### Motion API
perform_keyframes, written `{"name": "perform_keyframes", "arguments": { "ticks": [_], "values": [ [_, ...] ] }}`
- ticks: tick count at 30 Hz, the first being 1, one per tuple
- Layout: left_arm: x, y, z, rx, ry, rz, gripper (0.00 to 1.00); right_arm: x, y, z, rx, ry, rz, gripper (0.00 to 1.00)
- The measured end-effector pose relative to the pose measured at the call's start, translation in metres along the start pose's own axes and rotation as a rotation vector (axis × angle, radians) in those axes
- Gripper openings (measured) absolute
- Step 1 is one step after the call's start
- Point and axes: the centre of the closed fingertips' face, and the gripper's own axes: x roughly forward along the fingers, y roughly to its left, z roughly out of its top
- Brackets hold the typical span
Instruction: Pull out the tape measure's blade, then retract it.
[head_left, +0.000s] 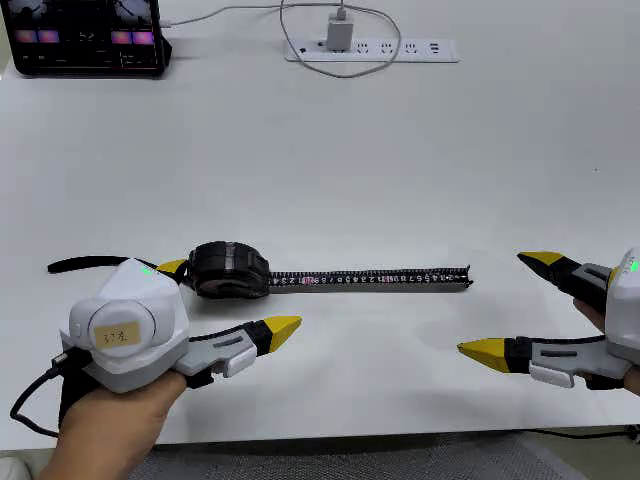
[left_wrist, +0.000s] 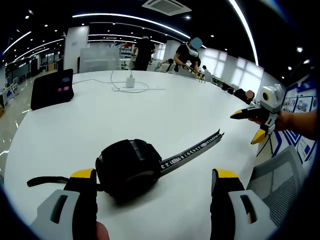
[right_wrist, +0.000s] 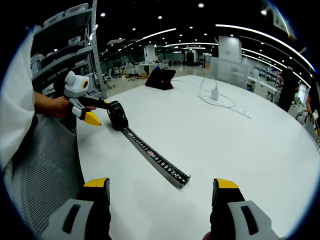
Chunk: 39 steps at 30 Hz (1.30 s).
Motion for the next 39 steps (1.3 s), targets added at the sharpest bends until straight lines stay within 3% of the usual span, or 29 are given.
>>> {"name": "perform_keyframes", "arguments": {
  "ticks": [6,17,23,39],
  "values": [
    [0.002,0.002,0.003,-0.04,-0.014,0.032,0.9,0.003,-0.006,0.003,-0.037,0.017,0.018,0.76],
    [0.005,0.012,0.003,-0.057,-0.009,0.109,0.8,0.01,-0.019,0.002,-0.139,0.069,0.077,0.57],
    [0.005,0.018,0.003,-0.078,-0.012,0.149,0.72,0.014,-0.029,0.001,-0.175,0.092,0.095,0.51],
    [0.015,0.027,0.0,-0.16,-0.005,0.204,0.67,0.032,-0.041,-0.002,-0.266,0.155,0.151,0.44]
  ]
}}
